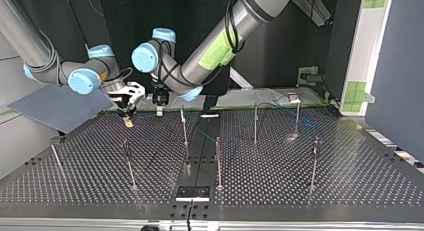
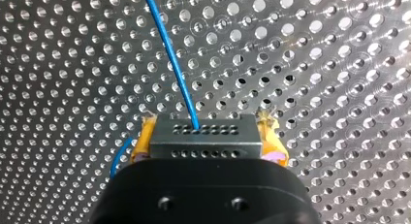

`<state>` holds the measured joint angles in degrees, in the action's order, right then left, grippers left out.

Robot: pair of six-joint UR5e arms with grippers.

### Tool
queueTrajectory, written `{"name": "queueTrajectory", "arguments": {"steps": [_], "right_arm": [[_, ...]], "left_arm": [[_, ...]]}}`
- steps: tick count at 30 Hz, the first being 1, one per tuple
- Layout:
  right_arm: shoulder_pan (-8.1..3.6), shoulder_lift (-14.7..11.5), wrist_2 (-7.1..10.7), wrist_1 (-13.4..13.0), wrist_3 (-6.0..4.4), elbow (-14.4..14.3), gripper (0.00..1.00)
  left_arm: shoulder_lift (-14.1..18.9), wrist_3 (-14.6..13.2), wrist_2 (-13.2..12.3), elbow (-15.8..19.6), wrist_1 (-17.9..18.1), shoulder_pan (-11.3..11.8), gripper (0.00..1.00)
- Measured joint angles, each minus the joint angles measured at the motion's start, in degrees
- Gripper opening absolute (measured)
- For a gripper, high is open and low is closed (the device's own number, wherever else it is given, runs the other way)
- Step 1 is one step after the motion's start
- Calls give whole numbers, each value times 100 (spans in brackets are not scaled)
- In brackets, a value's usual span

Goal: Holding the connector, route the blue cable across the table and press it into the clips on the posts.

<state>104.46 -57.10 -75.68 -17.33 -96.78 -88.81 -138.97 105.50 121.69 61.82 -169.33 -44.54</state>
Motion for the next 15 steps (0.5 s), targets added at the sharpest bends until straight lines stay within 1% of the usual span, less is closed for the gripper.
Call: {"name": "queueTrajectory", "arguments": {"steps": [3, 6, 11, 15], "right_arm": [[-6, 0, 6, 0, 8, 4, 0], [-10, 0, 8, 2, 12, 18, 0], [-15, -1, 9, 8, 18, 41, 0], [-16, -1, 9, 8, 23, 51, 0]], "left_arm": [[-171, 25, 0, -173, -133, 53, 100], [-317, 50, -1, -333, -168, 141, 100], [-414, 64, -4, -501, -171, 239, 100], [-554, 74, -23, -634, -240, 257, 100]]}}
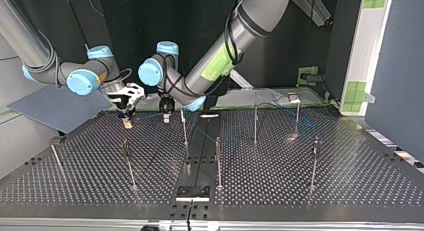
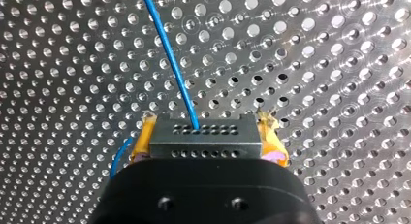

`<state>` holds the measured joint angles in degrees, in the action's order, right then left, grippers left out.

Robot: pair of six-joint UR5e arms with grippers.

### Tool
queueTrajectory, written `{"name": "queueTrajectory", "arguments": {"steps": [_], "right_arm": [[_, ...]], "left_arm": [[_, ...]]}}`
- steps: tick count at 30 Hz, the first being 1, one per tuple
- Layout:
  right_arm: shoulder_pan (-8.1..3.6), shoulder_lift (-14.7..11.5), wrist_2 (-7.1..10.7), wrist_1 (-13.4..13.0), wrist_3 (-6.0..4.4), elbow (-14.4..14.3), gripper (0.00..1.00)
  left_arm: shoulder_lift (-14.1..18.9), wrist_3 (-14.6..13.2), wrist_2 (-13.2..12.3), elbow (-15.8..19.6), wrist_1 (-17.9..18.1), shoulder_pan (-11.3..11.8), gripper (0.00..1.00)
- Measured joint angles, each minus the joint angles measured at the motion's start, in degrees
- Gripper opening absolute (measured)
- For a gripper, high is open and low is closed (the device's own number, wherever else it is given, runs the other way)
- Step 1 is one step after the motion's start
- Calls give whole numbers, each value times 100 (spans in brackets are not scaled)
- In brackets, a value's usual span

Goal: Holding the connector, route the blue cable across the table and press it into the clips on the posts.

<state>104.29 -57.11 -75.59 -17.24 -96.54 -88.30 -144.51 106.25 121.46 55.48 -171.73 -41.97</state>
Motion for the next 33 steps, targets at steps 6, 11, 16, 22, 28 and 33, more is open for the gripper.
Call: {"name": "queueTrajectory", "arguments": {"steps": [6, 11, 16, 22, 28, 33], "right_arm": [[-14, -1, 2, 1, 5, 5, 0], [-21, 0, 44, 1, 6, 8, 0], [-26, 0, 63, 1, 10, 8, 0], [-27, 0, 69, 1, 14, 8, 0], [-28, -4, 70, 21, 29, 13, 0], [-27, -13, 70, 202, 82, 98, 0]], "left_arm": [[-241, 83, -5, -43, -25, -47, 100], [-268, 119, 8, -98, -13, -59, 100], [-268, 118, 44, -138, 4, -83, 89], [-266, 33, 152, -143, 24, -114, 38], [-265, 7, 288, -177, 38, -134, 0], [-263, -7, 398, -335, -37, -164, 0]]}}
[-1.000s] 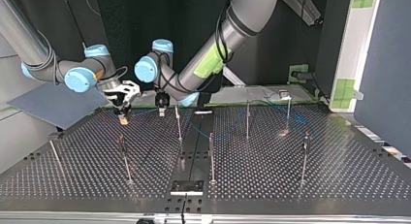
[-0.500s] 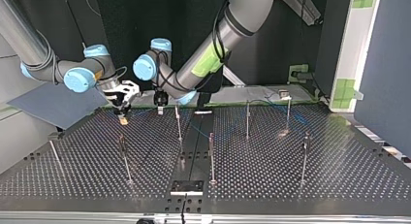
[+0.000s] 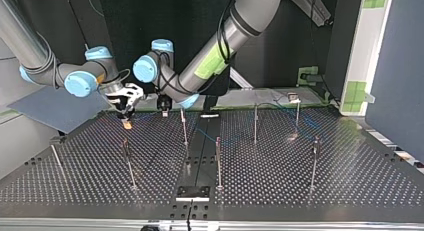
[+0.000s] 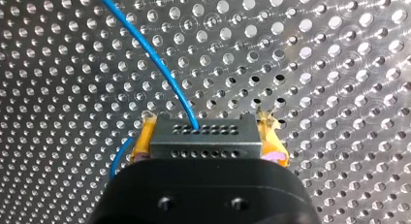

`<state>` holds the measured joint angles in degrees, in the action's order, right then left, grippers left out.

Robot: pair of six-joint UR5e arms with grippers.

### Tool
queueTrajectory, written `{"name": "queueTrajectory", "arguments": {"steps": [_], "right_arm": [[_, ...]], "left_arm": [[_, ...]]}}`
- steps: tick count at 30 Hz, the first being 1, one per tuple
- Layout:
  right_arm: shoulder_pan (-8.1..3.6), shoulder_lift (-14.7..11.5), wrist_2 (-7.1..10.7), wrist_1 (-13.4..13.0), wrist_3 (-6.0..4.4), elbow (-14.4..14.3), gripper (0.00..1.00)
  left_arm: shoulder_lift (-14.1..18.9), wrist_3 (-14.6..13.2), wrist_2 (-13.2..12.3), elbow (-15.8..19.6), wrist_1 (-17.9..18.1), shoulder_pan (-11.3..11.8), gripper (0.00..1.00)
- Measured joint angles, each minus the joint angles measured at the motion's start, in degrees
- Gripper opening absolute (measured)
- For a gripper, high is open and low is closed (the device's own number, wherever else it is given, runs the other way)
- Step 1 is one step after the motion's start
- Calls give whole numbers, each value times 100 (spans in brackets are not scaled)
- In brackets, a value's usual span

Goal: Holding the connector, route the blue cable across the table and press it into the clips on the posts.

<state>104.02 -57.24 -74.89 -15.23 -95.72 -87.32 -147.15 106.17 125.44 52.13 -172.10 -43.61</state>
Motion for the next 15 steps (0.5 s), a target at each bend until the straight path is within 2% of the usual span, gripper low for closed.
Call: {"name": "queueTrajectory", "arguments": {"steps": [5, 8, 10, 15], "right_arm": [[1, -75, 0, 315, 171, 86, 0], [6, -220, -1, 442, 195, 100, 0], [7, -325, -2, 475, 181, 103, 0], [3, -627, 2, 500, 15, 111, 0]], "left_arm": [[29, 6, 178, -224, -228, -57, 0], [106, 25, 335, -292, -392, -111, 0], [181, 41, 426, -308, -498, -147, 0], [467, 66, 628, -294, -693, -252, 0]]}}
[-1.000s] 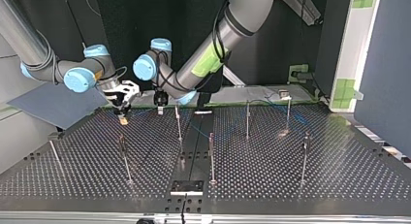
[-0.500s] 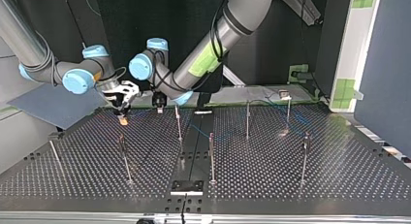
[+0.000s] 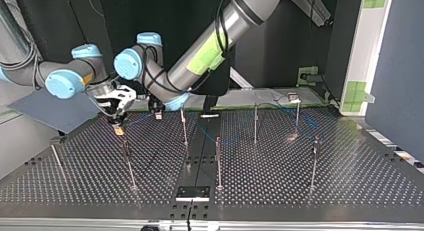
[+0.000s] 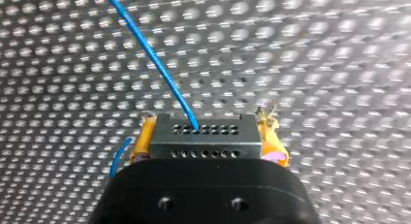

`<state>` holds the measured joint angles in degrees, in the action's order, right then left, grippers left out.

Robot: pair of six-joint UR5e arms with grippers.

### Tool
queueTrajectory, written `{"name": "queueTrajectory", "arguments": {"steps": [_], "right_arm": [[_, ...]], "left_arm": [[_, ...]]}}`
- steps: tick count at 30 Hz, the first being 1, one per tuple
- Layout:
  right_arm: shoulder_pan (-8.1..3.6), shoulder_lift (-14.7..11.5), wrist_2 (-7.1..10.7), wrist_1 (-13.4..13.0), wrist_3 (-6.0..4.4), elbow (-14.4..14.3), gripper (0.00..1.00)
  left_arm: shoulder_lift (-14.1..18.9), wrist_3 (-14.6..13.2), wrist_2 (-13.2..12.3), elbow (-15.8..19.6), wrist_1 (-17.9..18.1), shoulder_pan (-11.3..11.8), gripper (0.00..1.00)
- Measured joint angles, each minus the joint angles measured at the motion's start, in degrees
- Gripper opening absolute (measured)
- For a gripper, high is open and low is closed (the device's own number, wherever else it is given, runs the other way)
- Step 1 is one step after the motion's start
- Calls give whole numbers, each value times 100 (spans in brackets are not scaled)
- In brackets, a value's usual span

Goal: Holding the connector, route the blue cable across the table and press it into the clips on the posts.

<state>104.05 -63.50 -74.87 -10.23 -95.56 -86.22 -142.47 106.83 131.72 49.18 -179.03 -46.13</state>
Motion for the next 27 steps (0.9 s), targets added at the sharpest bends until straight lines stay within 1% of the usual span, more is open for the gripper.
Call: {"name": "queueTrajectory", "arguments": {"steps": [2, 5, 8, 14, 17, 23, 27], "right_arm": [[0, -135, 18, 2, -79, 4, 0], [-1, -331, 55, 12, -172, 9, 0], [-2, -520, 86, 65, -225, 38, 0], [10, -891, 102, 257, -251, 127, 0], [26, -1009, 103, 312, -253, 142, 0], [40, -1120, 103, 373, -257, 159, 0], [45, -1181, 109, 386, -283, 167, 0]], "left_arm": [[106, 6, 49, 45, -16, -31, 0], [264, -11, 36, 173, 62, -49, 0], [440, -100, -39, 342, 216, -60, 0], [806, -210, -79, 700, 564, -82, 0], [983, -230, -76, 796, 646, -104, 0], [1304, -247, -73, 810, 671, -149, 0], [1411, -252, -73, 758, 663, -164, 0]]}}
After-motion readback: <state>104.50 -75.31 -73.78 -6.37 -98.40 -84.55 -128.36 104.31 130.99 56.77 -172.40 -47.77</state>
